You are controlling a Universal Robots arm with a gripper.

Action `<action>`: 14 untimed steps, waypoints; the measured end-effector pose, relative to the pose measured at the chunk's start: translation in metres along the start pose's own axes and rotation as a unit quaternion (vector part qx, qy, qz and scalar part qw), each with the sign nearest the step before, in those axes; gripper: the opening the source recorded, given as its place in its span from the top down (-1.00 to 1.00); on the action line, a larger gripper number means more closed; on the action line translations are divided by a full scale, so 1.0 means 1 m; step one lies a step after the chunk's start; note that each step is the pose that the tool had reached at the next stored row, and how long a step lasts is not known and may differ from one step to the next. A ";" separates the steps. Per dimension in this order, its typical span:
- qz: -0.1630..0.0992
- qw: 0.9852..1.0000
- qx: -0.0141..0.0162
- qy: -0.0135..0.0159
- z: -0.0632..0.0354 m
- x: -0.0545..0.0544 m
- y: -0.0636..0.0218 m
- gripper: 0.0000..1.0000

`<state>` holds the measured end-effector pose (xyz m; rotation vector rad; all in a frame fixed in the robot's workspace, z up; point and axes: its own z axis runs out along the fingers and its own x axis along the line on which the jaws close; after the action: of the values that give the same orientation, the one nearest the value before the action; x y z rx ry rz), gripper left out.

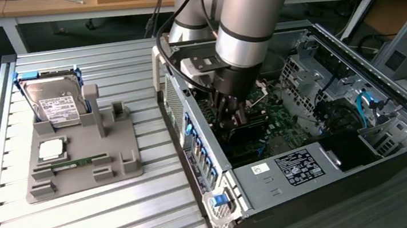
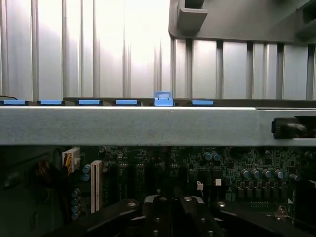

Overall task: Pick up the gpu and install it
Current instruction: 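Press down on the gpu until it lock into place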

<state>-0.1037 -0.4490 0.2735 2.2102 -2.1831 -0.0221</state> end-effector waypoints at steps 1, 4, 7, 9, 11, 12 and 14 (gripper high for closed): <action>-0.001 1.000 0.000 0.000 0.0001 0.001 0.0001 0.79; -0.004 1.000 0.000 0.000 0.0005 0.001 0.0001 0.79; -0.008 1.000 0.000 0.001 0.0015 0.002 0.0001 0.79; -0.011 1.000 0.000 0.001 0.0024 0.002 0.0001 0.79; -0.014 1.000 0.000 0.000 0.0036 0.001 -0.0001 0.79; -0.015 1.000 0.000 0.001 0.0038 0.001 -0.0001 0.79; -0.016 1.000 0.000 0.001 0.0040 0.001 -0.0002 0.79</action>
<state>-0.1036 -0.4505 0.2695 2.2446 -2.1467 -0.0211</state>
